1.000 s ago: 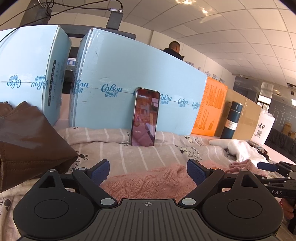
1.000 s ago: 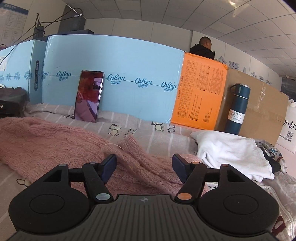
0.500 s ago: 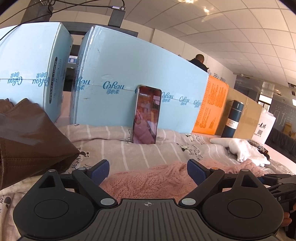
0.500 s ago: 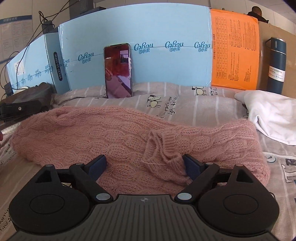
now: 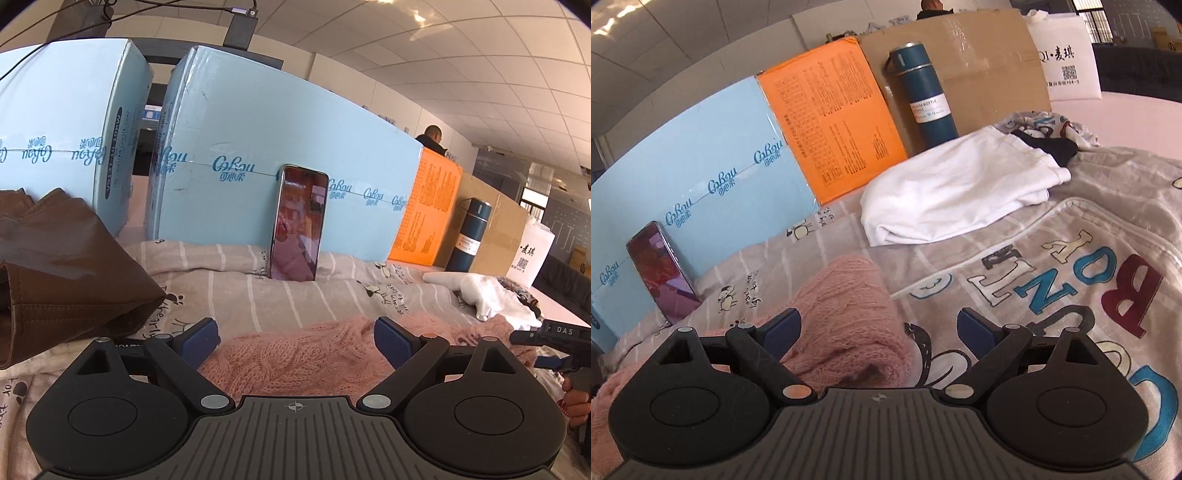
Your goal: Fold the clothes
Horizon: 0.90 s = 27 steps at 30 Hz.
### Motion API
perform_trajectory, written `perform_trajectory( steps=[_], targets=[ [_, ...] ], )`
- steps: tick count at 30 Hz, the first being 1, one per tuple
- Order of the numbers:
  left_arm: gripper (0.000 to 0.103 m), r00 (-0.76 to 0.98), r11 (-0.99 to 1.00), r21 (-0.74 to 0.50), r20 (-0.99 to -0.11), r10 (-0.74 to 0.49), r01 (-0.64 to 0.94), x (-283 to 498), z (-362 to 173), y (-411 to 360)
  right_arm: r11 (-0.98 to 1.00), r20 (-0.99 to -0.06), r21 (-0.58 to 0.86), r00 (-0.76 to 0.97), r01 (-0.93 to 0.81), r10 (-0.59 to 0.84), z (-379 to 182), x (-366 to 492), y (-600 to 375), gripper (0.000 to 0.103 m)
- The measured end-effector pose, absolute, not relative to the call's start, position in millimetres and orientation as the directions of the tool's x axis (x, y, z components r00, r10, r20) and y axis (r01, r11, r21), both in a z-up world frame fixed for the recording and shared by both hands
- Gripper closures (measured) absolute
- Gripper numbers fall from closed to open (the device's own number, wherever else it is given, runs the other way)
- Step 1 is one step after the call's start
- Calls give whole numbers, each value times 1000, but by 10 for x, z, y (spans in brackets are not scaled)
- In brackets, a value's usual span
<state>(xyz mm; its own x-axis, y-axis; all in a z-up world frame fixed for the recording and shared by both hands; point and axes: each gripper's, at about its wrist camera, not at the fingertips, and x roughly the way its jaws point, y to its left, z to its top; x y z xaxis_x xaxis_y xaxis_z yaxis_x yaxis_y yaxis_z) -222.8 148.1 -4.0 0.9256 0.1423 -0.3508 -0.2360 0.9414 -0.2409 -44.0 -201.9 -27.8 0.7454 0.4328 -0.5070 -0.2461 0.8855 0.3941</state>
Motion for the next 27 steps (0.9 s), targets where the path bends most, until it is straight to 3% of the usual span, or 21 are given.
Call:
perform_trajectory(
  steps=[8, 10, 12, 15, 23, 27],
  targets=[
    [9, 920, 941, -243, -368, 134, -235, -2210, -79, 1490, 899, -554, 314, 710, -304, 434, -394, -359, -1639, 16],
    [9, 919, 942, -241, -372, 133, -234, -2205, -86, 1486, 898, -547, 306, 713, -317, 438, -393, -377, -1582, 31],
    [9, 918, 943, -238, -372, 133, -233, -2206, -89, 1481, 890, -531, 310, 715, -335, 454, -384, -411, -1556, 56],
    [9, 919, 943, -239, -372, 133, -233, -2207, -93, 1486, 881, -459, 268, 753, -390, 472, -300, -562, -1531, 75],
    [9, 922, 942, -246, -365, 129, -229, -2219, -85, 1496, 863, -198, 231, 847, -450, 494, 64, -1031, -1659, 79],
    [9, 925, 944, -245, -360, 124, -222, -2222, -77, 1482, 859, -160, 272, 860, -433, 484, 182, -1088, -1820, 81]
  ],
)
